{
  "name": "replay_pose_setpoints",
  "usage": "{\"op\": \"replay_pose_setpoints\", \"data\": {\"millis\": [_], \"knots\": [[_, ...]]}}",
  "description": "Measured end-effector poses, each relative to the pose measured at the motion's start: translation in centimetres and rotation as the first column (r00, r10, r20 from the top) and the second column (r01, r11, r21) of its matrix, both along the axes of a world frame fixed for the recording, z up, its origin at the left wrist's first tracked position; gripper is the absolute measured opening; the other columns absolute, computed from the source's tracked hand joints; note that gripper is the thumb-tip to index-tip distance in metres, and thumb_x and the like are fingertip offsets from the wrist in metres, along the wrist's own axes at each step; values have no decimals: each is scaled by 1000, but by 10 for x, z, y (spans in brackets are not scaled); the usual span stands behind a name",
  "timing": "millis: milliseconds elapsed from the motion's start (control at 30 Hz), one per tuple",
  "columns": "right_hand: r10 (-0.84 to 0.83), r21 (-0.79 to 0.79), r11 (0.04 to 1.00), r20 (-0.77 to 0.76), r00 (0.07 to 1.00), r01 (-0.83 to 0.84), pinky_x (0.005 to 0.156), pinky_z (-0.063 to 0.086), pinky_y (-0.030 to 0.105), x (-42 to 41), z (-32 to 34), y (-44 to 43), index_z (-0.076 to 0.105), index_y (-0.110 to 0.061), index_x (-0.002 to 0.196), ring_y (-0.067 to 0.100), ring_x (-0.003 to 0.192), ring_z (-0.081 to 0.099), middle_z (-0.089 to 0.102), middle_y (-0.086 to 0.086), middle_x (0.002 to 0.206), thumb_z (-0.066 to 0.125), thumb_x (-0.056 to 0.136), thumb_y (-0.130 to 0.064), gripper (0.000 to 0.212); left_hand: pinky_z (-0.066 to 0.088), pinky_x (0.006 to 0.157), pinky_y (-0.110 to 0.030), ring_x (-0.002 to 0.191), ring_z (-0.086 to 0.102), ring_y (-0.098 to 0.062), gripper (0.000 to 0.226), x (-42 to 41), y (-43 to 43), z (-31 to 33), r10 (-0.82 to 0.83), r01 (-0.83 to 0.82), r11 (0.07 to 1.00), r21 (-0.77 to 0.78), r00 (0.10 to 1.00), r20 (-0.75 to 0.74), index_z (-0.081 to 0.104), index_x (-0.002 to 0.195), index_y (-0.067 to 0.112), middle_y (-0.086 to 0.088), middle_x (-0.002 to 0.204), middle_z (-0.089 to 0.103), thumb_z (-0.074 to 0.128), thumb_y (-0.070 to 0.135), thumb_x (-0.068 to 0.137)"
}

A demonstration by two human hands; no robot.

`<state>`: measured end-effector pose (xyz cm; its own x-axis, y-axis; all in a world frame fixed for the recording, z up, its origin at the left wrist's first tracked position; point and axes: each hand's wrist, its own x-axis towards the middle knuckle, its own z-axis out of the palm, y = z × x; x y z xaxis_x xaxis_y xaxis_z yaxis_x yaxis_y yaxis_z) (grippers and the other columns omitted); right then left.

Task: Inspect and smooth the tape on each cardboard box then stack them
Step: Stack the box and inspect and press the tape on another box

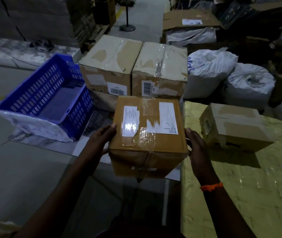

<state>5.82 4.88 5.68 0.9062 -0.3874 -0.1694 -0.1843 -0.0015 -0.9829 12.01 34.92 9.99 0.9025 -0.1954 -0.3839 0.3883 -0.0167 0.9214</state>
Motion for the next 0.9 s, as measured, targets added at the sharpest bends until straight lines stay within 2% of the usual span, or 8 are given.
{"op": "replay_pose_setpoints", "data": {"millis": [133,200,333,400,533,633,767,900], "knots": [[60,-2,998,-79,995,-60,96,56,47,32,25,-6,68,-29,124,14,115,69,75,-7,119,54,92,-67,51,47,100,-45,122,54,-18,27,29,-12,19,8,-8,1000,11,1000,-6,59,119,38,9,117,61,56,53,97],[103,4,995,-173,980,-104,95,57,49,47,35,-5,68,-35,121,20,114,69,76,-6,116,55,89,-73,52,44,108,-55,127,55,-25,33,41,-14,21,-37,38,999,23,999,-33,58,118,39,0,131,60,61,58,92],[193,188,971,-256,947,-147,83,63,42,57,48,9,67,-30,130,27,101,77,79,5,112,52,92,-70,57,44,108,-61,127,58,-33,83,50,-19,17,-53,53,999,-11,994,-99,52,139,31,-9,142,59,74,74,71],[196,232,962,-236,952,-141,72,64,35,54,48,13,67,-29,130,25,99,77,79,6,112,46,99,-65,52,43,109,-59,130,55,-34,82,43,-20,21,-18,19,1000,5,995,-93,47,144,26,-6,142,56,70,70,78],[183,291,949,-188,965,-123,88,60,44,41,40,18,71,-27,127,26,100,76,79,4,109,45,99,-69,57,38,112,-60,137,46,-38,40,29,-7,16,8,-8,1000,-1,992,-123,54,127,30,-12,148,50,54,57,97],[127,306,949,-167,978,-71,65,58,31,34,42,30,75,-22,105,13,71,74,76,-4,77,46,100,-67,54,38,112,-61,138,47,-38,66,15,6,13,183,-187,981,-43,979,-89,49,143,24,-13,149,51,49,68,94],[140,367,926,-121,983,-86,78,57,36,29,43,46,81,-25,89,21,82,73,76,4,87,50,99,-65,51,42,106,-63,126,58,-32,66,2,31,8,318,-327,935,-133,944,-88,67,120,24,-9,131,67,46,78,89],[178,370,920,-112,978,-125,58,43,29,19,32,64,78,-31,69,18,65,60,61,0,70,63,97,-52,38,44,107,-63,124,62,-37,72,-8,52,-18,295,-310,927,-210,950,-102,50,141,27,-10,130,69,68,67,84]]}}
